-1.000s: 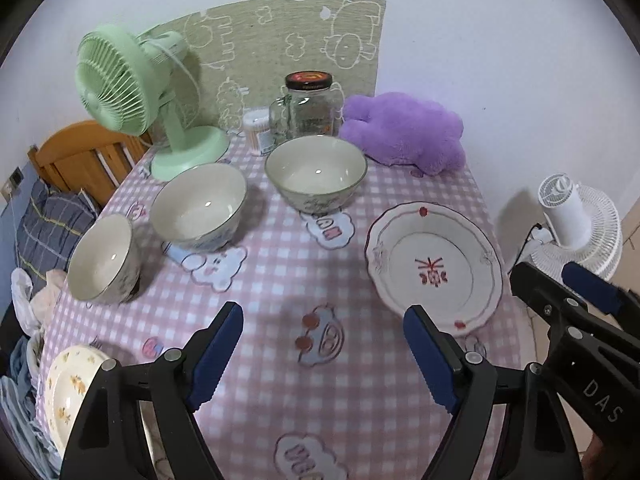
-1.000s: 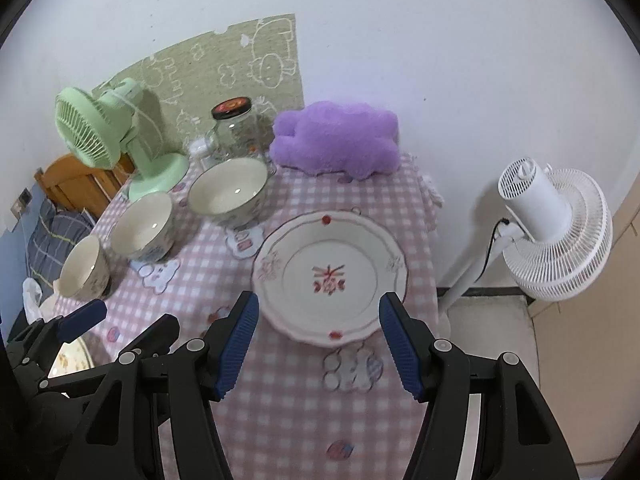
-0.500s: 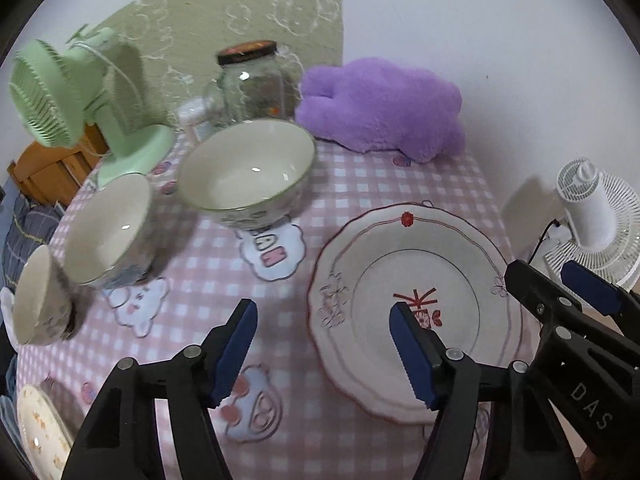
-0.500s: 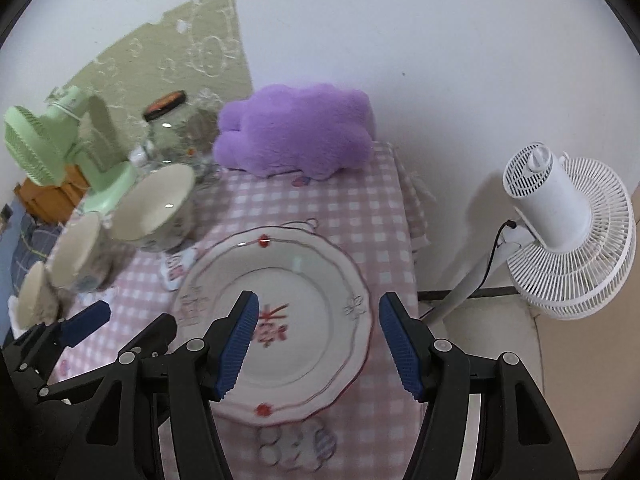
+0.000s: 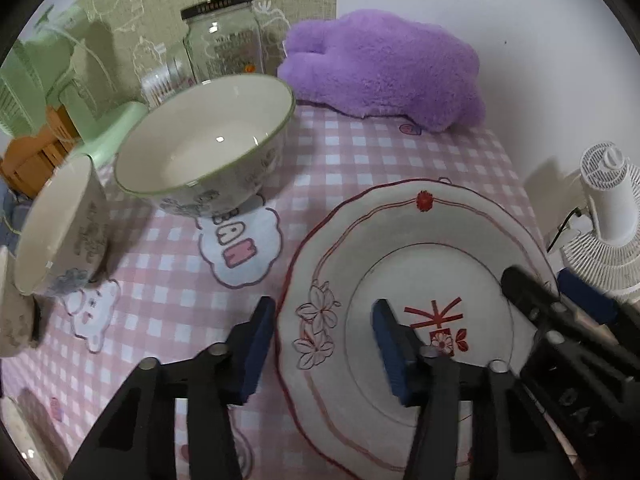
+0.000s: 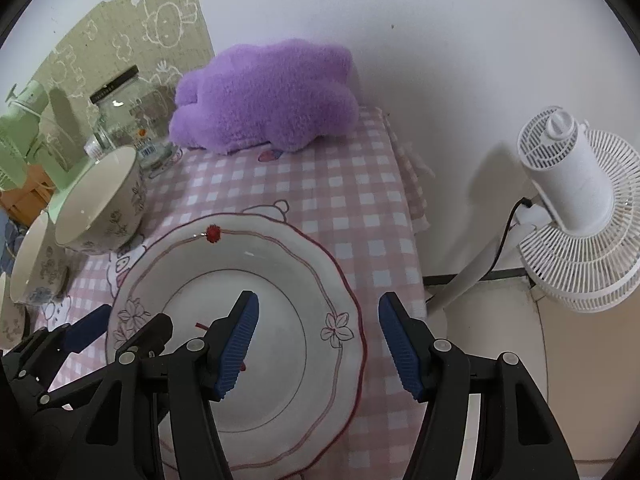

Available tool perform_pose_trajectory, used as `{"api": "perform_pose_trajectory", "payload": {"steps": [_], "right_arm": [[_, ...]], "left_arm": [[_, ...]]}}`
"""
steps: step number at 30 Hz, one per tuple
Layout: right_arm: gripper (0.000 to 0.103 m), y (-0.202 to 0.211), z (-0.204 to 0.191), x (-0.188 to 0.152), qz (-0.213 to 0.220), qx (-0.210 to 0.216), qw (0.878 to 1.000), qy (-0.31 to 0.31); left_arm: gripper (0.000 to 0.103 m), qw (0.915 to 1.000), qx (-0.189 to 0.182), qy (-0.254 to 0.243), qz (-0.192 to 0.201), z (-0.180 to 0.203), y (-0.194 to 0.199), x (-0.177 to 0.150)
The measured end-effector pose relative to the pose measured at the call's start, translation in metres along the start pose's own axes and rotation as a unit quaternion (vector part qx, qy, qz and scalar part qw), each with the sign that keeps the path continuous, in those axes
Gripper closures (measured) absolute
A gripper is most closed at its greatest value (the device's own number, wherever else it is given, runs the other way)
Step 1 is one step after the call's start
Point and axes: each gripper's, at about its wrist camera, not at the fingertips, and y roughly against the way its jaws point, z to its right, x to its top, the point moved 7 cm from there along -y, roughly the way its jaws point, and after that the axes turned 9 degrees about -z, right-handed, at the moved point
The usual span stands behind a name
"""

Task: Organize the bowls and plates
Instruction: 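Grasp the rim of the red-patterned white plate with both grippers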

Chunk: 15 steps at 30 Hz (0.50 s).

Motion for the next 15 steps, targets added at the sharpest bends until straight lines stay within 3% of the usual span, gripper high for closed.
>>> {"api": "perform_pose_trajectory", "payload": {"steps": [4,15], "right_arm": [[0.048,-0.003,-0.004,-0.003,-0.004,-0.022,1.0,0.012],[0.049,0.006,-0.007,-0.012,-0.018,-0.022,1.0,0.005]], "left_arm": [[0.056,1.0,0.001,-0.003,0.002,0.001,-0.001,0.0],[0.056,0.9994,0.015,-0.031,-0.007,-0.001,0.004,-0.011]]}}
